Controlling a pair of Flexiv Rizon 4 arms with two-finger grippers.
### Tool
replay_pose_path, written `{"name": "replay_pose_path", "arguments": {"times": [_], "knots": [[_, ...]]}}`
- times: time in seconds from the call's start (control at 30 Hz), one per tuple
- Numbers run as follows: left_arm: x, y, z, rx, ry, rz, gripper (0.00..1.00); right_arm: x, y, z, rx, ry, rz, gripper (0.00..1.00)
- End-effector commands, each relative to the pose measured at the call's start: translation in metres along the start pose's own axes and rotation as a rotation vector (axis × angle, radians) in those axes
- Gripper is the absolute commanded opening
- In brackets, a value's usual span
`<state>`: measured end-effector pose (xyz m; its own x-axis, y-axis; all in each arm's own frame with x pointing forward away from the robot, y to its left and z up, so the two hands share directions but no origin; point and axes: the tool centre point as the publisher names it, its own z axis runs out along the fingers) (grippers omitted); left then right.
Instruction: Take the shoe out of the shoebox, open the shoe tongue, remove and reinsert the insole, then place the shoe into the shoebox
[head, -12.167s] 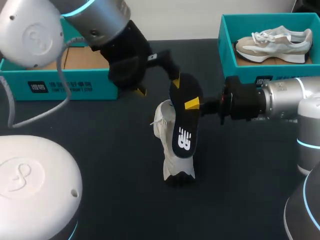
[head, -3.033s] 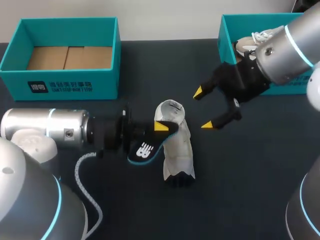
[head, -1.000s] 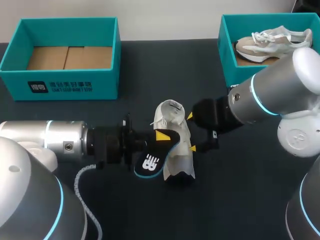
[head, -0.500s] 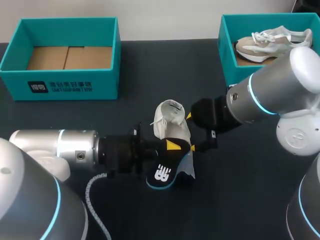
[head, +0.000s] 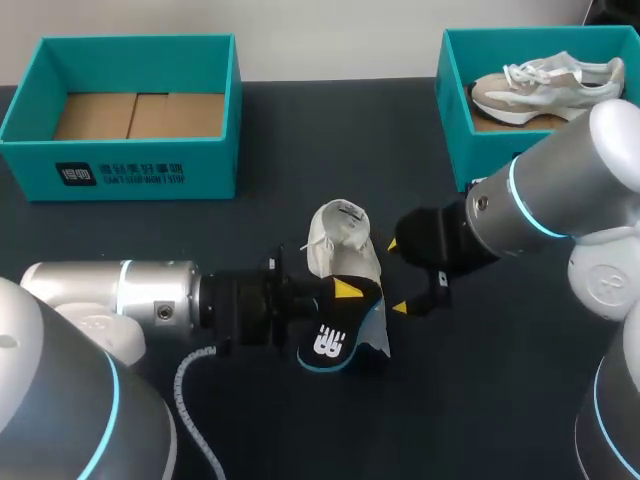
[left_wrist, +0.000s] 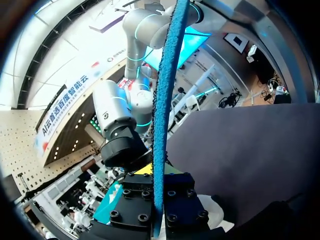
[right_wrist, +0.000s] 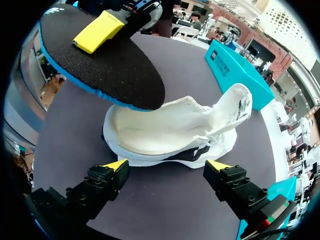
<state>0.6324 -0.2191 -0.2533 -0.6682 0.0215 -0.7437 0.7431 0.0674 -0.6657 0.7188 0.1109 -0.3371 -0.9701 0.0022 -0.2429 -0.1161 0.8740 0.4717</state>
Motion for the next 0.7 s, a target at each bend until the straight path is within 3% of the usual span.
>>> {"name": "replay_pose_path", "arguments": {"times": [0.03,0.7], "knots": [[0.000,-0.001,0.004,0.000,-0.008,0.000,0.00,-0.001,-0.001,-0.009,0.009,0.006,-0.001,1.00],[0.015,0.033,0.020,-0.026,-0.032,-0.051,0.00,-0.001,-0.001,-0.009,0.009,0.006,-0.001,1.00]]}}
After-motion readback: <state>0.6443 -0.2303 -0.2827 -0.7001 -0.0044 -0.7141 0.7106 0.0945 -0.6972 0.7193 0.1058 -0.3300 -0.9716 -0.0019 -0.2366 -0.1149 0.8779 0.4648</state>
